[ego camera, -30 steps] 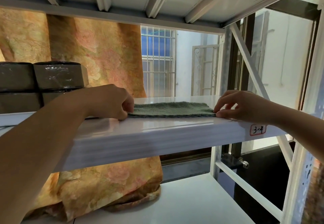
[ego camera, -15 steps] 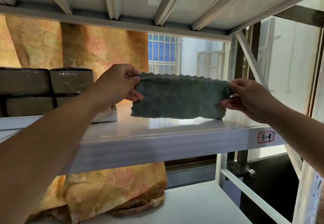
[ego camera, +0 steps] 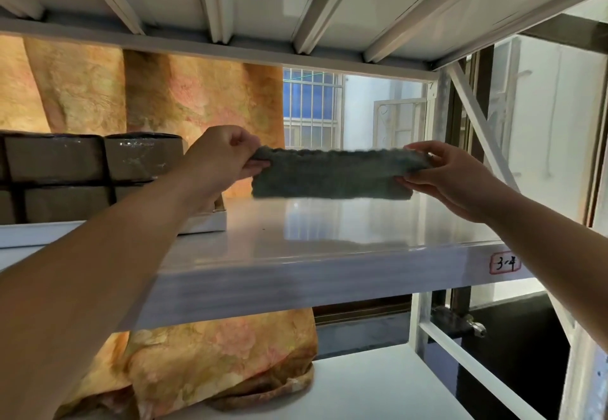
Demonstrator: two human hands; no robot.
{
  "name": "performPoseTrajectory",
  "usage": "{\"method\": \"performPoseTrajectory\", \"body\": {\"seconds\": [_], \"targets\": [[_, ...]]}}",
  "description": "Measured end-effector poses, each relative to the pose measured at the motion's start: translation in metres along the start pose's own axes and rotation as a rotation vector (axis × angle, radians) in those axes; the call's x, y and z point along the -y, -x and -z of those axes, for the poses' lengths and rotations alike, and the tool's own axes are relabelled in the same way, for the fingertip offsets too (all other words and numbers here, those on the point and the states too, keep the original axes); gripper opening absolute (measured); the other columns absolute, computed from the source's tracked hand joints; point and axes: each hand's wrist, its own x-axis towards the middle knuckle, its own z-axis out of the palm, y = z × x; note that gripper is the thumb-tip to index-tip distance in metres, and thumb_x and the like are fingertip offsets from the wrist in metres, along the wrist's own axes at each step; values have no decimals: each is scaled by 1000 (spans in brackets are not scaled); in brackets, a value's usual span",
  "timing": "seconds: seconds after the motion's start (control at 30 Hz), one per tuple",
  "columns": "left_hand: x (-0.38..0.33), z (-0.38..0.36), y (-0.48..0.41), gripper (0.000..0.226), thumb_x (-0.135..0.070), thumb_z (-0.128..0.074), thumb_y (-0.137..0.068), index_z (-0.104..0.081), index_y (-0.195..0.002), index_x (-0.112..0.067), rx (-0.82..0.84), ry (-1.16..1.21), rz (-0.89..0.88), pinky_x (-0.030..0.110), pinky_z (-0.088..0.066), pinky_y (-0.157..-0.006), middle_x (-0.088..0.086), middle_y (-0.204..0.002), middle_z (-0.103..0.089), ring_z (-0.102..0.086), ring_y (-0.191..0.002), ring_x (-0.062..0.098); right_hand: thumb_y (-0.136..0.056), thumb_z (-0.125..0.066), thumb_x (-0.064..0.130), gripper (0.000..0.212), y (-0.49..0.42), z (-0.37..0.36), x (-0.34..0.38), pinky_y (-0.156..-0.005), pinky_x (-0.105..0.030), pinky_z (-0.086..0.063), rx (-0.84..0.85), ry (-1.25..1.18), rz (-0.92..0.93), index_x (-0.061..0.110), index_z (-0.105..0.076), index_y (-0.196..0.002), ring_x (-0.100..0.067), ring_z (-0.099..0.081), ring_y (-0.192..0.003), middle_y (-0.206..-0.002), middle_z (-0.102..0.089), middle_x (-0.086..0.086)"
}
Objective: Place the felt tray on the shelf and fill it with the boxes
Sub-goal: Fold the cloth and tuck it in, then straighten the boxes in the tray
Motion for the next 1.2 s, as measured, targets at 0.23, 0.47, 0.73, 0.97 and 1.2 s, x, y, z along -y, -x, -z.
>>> {"method": "performPoseTrajectory", "body": {"seconds": [0.23, 0.47, 0.73, 0.97, 1.2], "targets": [[12, -5, 13, 30, -17, -73, -79, -61, -106, -22, 447, -987, -176, 24, -47, -74, -7, -94, -66, -62, -88, 12, -86, -59, 0, 23, 6, -1, -22, -67, -21, -47, 149, 742, -16, 20, -65, -79, -20, -61, -79, -84, -65, -3], [10, -6, 17, 30, -49, -55, -87, -67, -88, -23, 609, -1022, -182, 29, -44, -78, -10, -89, -63, -57, -84, 13, -88, -52, -6, 21, 7, 1, -17, -67, -26, -56, 12, 429, -184, 8, -67, -84, -22, -65, -80, -91, -67, -17], [14, -20, 23, 56, -52, -18, -96, -56, -105, -12, 598, -1109, -129, 30, -36, -82, -3, -93, -55, -51, -93, 20, -96, -43, 4, 17, 4, -21, -2, -80, -34, -58, -177, -275, -536, 7, -59, -95, -37, -54, -112, -117, -53, -19], [16, -22, 21, 46, -52, -30, -96, -50, -125, -22, 667, -1228, -39, 31, -38, -87, 4, -125, -56, -49, -97, 17, -91, -60, 20, 56, 8, -61, -1, -99, -43, -43, -221, 157, -314, 13, -37, -141, -35, -54, -113, -127, -52, -21], [17, -18, 17, 69, -66, -17, -90, -18, -147, -27, 496, -1419, -18, 56, -2, -115, 8, -134, -56, -39, -134, 28, -80, -58, -11, 80, 15, -112, 11, -84, -29, -48, -61, 628, 293, 29, -28, -142, -19, -52, -99, -103, -48, 2]]}}
